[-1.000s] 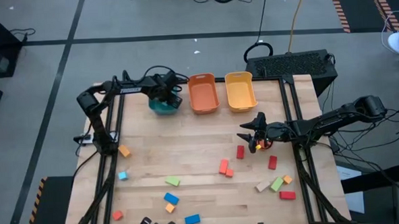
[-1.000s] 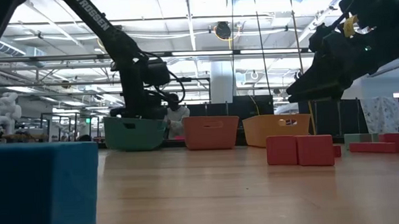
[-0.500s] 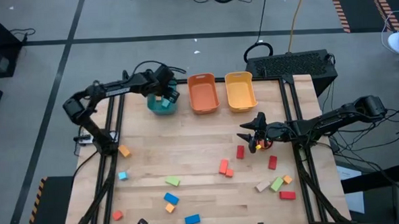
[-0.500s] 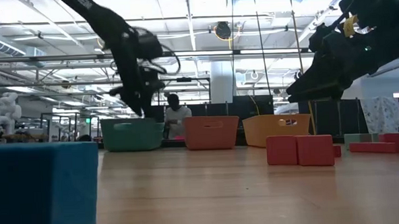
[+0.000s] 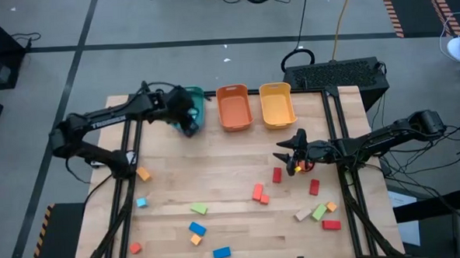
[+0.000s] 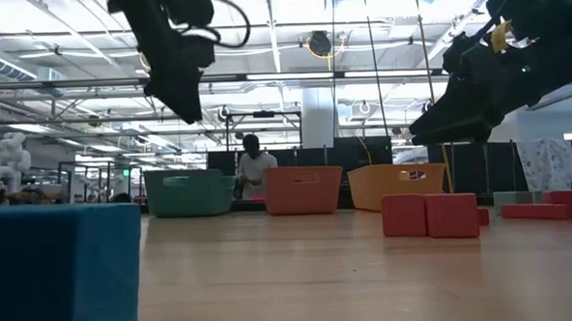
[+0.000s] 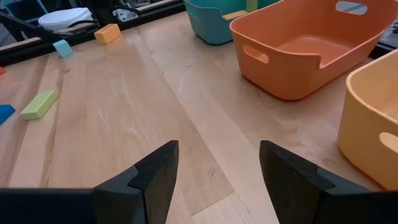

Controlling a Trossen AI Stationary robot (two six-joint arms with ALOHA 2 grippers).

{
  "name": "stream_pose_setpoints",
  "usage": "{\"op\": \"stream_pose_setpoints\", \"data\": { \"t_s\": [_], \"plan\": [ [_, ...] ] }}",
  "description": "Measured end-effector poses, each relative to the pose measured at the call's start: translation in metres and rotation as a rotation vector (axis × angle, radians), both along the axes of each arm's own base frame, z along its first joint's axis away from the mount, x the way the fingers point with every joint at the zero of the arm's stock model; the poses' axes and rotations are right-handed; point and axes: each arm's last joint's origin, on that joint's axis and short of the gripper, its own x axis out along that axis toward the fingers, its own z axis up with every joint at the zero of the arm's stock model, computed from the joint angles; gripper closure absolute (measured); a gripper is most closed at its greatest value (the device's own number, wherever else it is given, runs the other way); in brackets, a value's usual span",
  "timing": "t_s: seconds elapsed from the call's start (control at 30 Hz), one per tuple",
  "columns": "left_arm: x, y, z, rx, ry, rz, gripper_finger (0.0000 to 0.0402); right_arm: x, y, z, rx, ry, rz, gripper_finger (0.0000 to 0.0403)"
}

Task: Sort blocks by size
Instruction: Put the green thin rectangular block into the blue bin

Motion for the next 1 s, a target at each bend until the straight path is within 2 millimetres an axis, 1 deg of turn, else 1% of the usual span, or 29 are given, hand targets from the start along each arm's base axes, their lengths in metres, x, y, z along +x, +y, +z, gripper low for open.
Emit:
{"op": "stream_pose_setpoints", "data": {
  "t_s": [0.23,0.4,0.5,0.6,0.7,0.87,1.0],
  "plan": [
    [0.015,-0.064,-0.003,-0.010,0.031,-0.262,0.0236,0.000,0.000,0.000,0.000,-0.006,0.000,0.0193],
    [0.016,-0.109,-0.014,-0.018,0.062,-0.431,0.0236,0.000,0.000,0.000,0.000,-0.005,0.000,0.0193],
    [0.014,-0.130,-0.018,-0.047,0.058,-0.453,0.0236,0.000,0.000,0.000,0.000,-0.005,0.000,0.0193],
    [0.013,-0.145,-0.025,-0.072,0.042,-0.468,0.0236,0.000,0.000,0.000,0.000,-0.005,0.000,0.0193],
    [0.012,-0.158,-0.032,-0.088,0.032,-0.520,0.0236,0.000,0.000,0.000,0.001,-0.005,0.000,0.0193],
    [0.011,-0.175,-0.047,-0.090,0.040,-0.584,0.0236,0.000,0.000,0.000,0.021,-0.013,-0.008,0.0193],
    [0.012,-0.186,-0.064,-0.089,0.051,-0.627,0.0236,0.000,0.001,0.000,0.021,-0.010,0.010,0.0193]
  ]
}}
